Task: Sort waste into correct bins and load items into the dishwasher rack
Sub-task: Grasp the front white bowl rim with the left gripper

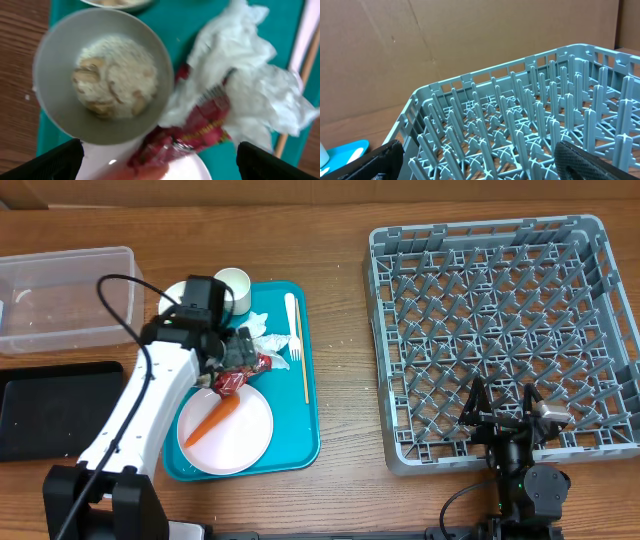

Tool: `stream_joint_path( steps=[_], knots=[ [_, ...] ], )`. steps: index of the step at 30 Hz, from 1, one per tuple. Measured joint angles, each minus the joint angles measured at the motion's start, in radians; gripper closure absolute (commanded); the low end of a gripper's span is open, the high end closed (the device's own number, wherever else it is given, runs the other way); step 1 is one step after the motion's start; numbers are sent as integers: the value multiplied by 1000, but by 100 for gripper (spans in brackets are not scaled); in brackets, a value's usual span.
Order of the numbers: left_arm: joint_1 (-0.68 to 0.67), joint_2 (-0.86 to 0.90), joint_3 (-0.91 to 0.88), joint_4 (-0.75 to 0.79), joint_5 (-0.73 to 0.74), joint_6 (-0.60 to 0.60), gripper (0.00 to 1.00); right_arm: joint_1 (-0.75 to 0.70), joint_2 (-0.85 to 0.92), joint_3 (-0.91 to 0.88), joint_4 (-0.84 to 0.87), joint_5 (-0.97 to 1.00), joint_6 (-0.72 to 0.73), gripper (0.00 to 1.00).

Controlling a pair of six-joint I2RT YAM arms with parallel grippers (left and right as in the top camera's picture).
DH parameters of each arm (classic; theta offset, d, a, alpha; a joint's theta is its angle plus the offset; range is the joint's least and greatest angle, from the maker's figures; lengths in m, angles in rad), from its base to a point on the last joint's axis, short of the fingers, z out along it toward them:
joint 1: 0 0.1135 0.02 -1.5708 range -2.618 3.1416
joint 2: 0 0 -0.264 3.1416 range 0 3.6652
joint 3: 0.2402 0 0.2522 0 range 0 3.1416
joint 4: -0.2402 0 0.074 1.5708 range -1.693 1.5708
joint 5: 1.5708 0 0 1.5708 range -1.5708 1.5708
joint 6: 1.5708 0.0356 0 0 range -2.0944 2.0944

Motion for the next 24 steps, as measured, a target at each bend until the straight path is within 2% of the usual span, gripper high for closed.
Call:
stream_joint_path(
  steps=[11,17,24],
  knots=[
    [274,0,2,-29,22,-22,0,0,0,0,0,0,1,0],
    [304,0,3,-29,42,-18,0,0,0,0,0,0,1,0],
    [271,0,3,55,183,42,0,0,0,0,0,0,0,0]
  ],
)
